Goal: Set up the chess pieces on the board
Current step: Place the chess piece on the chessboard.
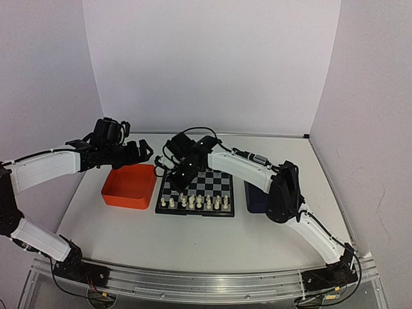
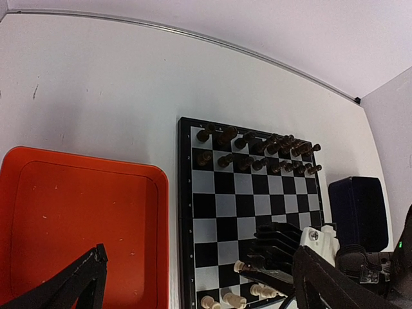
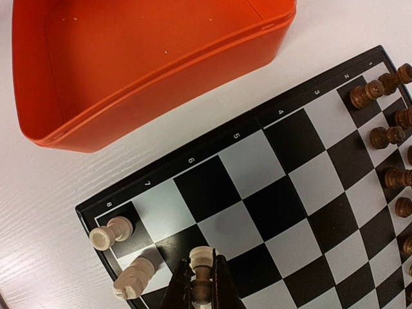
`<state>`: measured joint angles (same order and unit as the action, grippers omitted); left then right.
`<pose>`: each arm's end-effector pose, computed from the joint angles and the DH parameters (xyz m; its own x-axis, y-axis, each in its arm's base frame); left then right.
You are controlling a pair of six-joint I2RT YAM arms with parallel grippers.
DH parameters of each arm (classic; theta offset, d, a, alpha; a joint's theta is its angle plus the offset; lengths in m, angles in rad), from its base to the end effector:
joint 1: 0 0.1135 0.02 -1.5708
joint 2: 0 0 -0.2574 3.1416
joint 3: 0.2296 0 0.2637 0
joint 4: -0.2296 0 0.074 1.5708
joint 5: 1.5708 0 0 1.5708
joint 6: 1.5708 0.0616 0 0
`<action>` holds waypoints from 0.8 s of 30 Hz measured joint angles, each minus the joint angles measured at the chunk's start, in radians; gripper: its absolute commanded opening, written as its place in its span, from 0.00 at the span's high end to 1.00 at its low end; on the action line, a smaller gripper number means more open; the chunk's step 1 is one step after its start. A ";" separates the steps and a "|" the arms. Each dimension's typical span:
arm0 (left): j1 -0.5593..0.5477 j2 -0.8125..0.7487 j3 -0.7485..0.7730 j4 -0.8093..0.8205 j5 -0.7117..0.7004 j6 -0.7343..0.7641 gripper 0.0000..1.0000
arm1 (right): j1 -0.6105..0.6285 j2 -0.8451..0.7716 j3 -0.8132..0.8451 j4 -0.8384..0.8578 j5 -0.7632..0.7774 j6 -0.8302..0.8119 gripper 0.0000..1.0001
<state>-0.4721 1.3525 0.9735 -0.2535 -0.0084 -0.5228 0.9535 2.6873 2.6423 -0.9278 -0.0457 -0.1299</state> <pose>0.2980 -0.1516 0.2454 -0.6802 -0.2133 -0.7013 0.1259 0.9085 -0.3984 0.3374 0.4801 0.1628 -0.3669 -0.7404 -0.5631 -0.8845 0.4653 -0.0355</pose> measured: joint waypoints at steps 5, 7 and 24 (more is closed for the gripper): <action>0.000 0.000 -0.001 0.000 -0.007 0.004 0.00 | 0.000 0.011 0.000 0.000 -0.004 -0.005 1.00; 0.000 0.000 -0.001 0.000 -0.012 0.007 0.00 | 0.000 0.011 0.000 0.000 -0.004 -0.006 1.00; 0.000 0.000 -0.008 0.000 -0.014 0.026 0.00 | 0.003 0.011 -0.043 0.000 -0.011 -0.009 1.00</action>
<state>-0.4721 1.3529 0.9658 -0.2539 -0.0219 -0.4973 0.9562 2.6987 2.5993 -0.9276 -0.0565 -0.1390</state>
